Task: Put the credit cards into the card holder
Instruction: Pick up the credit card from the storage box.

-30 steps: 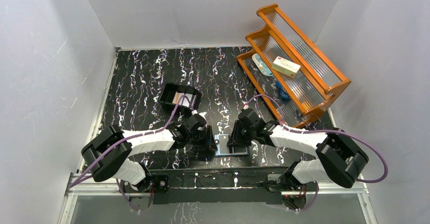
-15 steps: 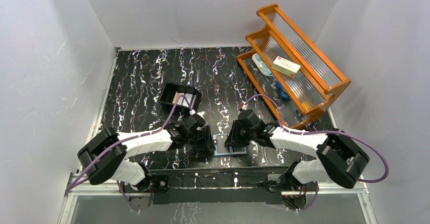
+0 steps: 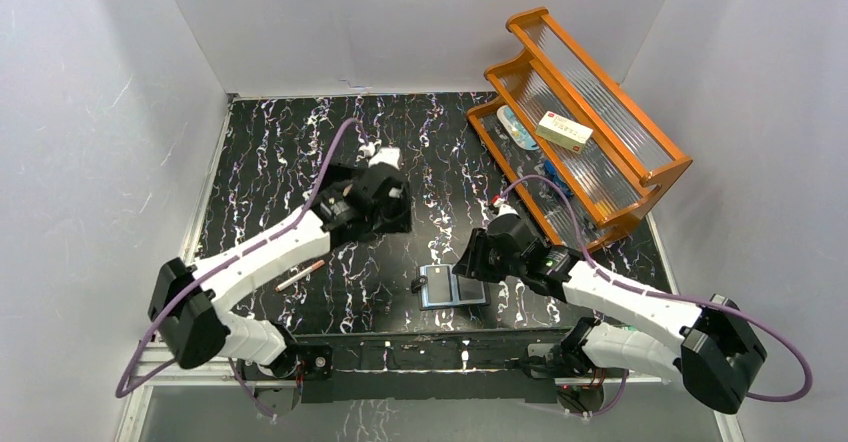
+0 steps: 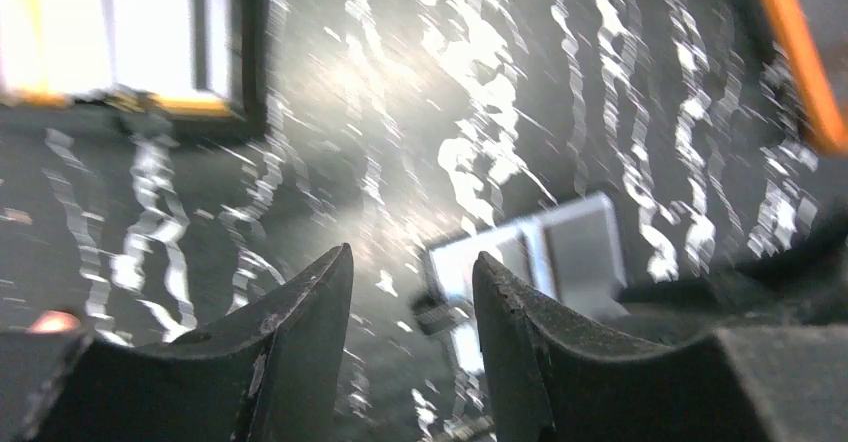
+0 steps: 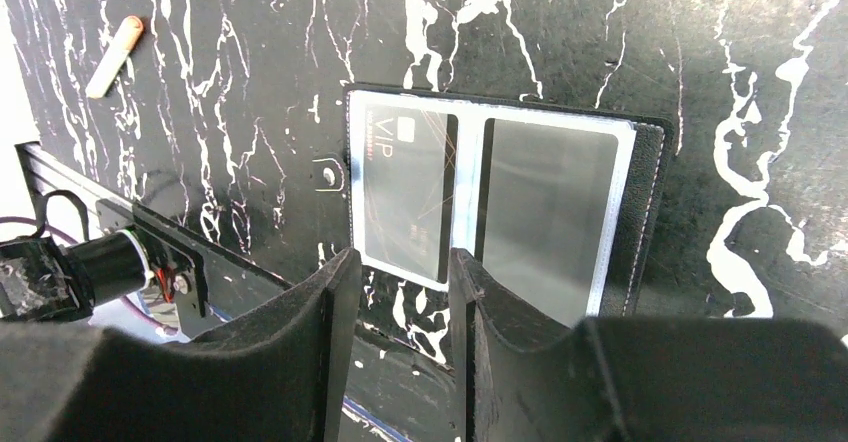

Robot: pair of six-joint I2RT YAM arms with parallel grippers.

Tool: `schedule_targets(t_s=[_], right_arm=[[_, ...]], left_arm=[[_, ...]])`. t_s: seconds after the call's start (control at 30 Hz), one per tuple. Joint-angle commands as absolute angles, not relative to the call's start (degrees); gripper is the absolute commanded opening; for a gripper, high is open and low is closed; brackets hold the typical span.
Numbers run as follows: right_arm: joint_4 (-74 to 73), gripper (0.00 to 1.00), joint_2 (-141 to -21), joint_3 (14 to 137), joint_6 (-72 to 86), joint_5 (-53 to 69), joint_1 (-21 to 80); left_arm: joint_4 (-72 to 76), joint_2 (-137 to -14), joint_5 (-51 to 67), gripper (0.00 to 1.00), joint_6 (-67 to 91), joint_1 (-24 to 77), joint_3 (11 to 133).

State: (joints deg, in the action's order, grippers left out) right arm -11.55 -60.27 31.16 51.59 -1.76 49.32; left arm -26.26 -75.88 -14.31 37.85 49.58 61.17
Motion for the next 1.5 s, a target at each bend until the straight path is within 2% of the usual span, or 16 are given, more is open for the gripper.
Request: schedule_targets(t_s=[0.0,0.17,0.3,0.67,0.77,0.87,1.27,1.33,1.47], right_arm=[[-13.9,0.46,-56.7,34.5,50.0,-3.8,49.6],[-13.2,0.46,-53.9,33.6,49.8,-4.5,49.7],[-12.8,0.46,-53.7,33.5,49.7,-4.7,49.6],[-10.4,0.46,-57.1,34.4,49.9,-2.7,49.6],[-10.5,0.46,-58.0,35.4,49.6,-2.0,49.6],[-10.4,0.46,-58.5,36.0,49.2,-1.8,49.7],[-11.2,0.47,-58.3,37.6,49.0,-2.7,49.5],[-11.5,0.47,-58.2,37.4,49.0,-2.9,49.5],[-11.4,0.47,-58.4,37.3,49.0,-3.1,49.4]], left_arm=[[-33.5,-81.5,-23.1,0.46,23.8,41.2,67.7],[-31.6,-89.3,-19.6,0.43,15.3,33.5,73.7],[-31.6,-95.2,-25.4,0.42,10.5,30.8,77.1],[-26.0,-104.4,-28.9,0.36,4.1,25.3,78.7],[-24.6,-105.1,-28.0,0.38,3.5,24.9,79.3],[-24.3,-106.6,-26.6,0.43,3.4,24.0,79.9],[-23.3,-111.7,-27.3,0.44,2.9,23.6,79.8],[-23.2,-112.0,-26.3,0.42,2.9,23.6,79.7],[-23.6,-111.3,-22.3,0.27,2.7,23.6,80.5]])
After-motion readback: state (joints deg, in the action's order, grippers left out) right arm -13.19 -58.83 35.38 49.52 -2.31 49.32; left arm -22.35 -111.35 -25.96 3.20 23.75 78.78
